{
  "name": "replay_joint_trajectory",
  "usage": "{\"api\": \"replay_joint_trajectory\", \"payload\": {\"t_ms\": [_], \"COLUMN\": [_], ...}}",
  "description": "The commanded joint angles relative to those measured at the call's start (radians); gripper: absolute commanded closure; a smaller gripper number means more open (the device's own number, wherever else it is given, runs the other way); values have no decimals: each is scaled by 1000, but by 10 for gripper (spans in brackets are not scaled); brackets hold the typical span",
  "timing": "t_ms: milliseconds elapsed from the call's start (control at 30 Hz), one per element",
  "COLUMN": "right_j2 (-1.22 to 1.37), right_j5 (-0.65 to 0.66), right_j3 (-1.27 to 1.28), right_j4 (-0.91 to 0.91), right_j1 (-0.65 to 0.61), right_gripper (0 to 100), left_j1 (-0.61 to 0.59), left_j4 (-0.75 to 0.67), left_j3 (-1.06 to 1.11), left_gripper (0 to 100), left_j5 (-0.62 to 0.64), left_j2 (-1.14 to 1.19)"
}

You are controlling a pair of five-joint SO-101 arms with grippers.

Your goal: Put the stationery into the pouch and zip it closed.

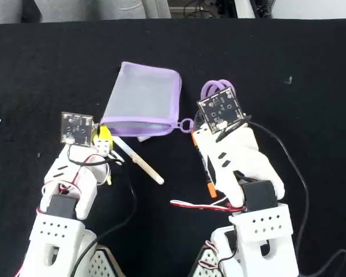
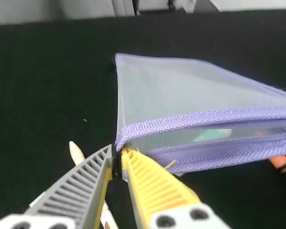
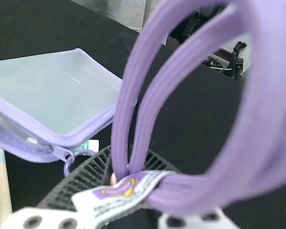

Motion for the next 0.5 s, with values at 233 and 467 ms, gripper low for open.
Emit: {"api": "replay_joint_trajectory", "payload": {"t_ms": [233,467], "right_j2": [-30,-30], "right_j5": [3,3], "right_j3": [-65,-65], "right_j4": [3,3], "right_j1": [-9,-9], "right_gripper": [988,988], "left_j1": [33,33], "left_j4": [-23,-38], "left_j3": [-53,-50], "left_gripper": [846,789], "left_j5": [55,98], "left_j2": [23,32]}}
